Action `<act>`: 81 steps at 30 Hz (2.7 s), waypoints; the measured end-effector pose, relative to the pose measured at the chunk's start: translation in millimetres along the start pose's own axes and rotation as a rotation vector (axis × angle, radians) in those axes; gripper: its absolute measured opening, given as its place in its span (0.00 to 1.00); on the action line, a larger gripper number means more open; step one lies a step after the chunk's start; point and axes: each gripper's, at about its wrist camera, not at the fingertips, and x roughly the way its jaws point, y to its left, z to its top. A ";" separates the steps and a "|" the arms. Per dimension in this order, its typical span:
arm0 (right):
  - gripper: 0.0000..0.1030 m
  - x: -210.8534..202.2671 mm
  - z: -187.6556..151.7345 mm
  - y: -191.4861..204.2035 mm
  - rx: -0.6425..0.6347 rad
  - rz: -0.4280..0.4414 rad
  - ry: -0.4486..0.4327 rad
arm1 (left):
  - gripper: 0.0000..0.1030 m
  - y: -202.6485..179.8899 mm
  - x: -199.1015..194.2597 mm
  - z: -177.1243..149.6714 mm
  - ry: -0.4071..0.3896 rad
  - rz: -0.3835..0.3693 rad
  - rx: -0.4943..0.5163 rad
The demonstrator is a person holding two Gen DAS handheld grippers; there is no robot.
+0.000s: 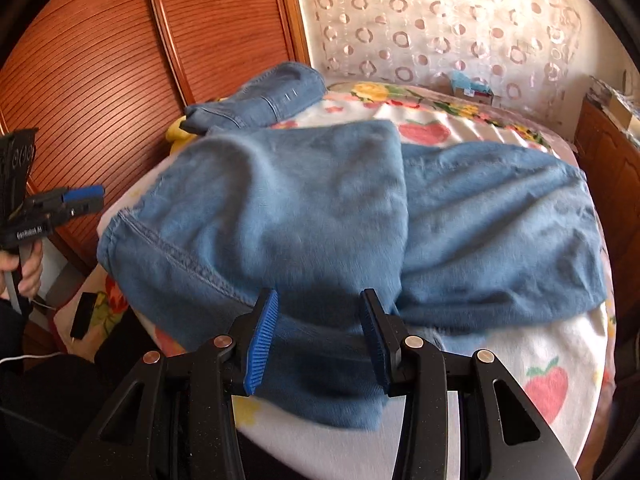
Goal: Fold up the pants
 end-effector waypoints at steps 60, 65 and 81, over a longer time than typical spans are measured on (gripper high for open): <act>0.25 111.5 113.7 -78.4 0.081 -0.141 -0.041 | 0.58 40.6 106.4 64.0 0.026 0.019 -0.084; 0.25 92.9 93.0 -80.0 0.075 -0.148 -0.052 | 0.30 43.1 120.6 68.8 0.049 -0.018 -0.114; 0.31 33.7 31.6 -124.9 0.186 -0.189 -0.104 | 0.16 36.2 87.5 100.9 -0.056 0.102 -0.047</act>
